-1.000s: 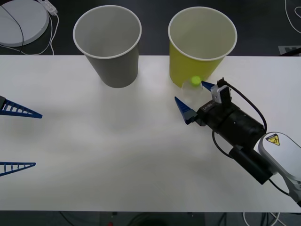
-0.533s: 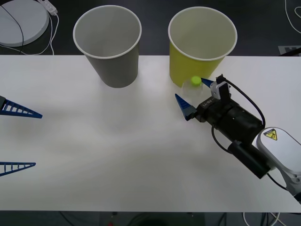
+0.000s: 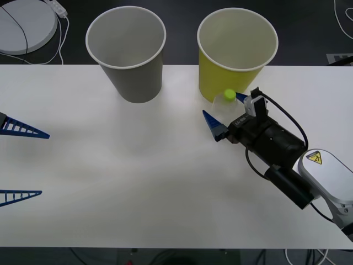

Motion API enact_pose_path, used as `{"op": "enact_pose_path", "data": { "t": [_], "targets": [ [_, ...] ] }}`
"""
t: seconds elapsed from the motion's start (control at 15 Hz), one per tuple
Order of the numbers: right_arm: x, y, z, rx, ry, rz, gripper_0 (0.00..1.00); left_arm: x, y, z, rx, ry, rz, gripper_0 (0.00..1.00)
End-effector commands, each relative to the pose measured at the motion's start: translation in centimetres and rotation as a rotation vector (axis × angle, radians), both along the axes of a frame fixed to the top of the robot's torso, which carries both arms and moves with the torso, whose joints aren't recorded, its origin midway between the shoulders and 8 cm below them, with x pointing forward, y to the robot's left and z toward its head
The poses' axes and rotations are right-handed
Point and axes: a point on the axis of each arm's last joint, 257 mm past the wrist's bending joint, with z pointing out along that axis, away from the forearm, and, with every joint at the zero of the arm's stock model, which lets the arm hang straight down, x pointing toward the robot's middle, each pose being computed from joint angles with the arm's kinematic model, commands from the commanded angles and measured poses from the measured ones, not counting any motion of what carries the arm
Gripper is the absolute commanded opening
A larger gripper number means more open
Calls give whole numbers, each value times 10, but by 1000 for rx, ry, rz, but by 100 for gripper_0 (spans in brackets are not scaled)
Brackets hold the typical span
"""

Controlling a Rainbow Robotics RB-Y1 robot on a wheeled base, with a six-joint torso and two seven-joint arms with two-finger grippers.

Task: Put the can into the green bin and the plastic bottle into the gray bin

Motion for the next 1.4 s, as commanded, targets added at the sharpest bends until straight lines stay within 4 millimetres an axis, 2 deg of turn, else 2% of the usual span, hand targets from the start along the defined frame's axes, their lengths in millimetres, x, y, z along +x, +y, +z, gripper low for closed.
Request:
{"op": "enact_pose_path", "data": {
  "t": [0.07,0.73,1.07,1.4],
  "targets": [
    [-1,3,-1,9,4,3,2,0,0,0,0,0,0,100],
    [-2,6,-2,10,6,7,0,0,0,0,0,0,0,100],
    [-4,-1,-5,1,13,2,0,0,0,0,0,0,0,100],
    [-20,-9,-5,0,20,10,0,0,0,0,0,0,0,100]
  ]
}}
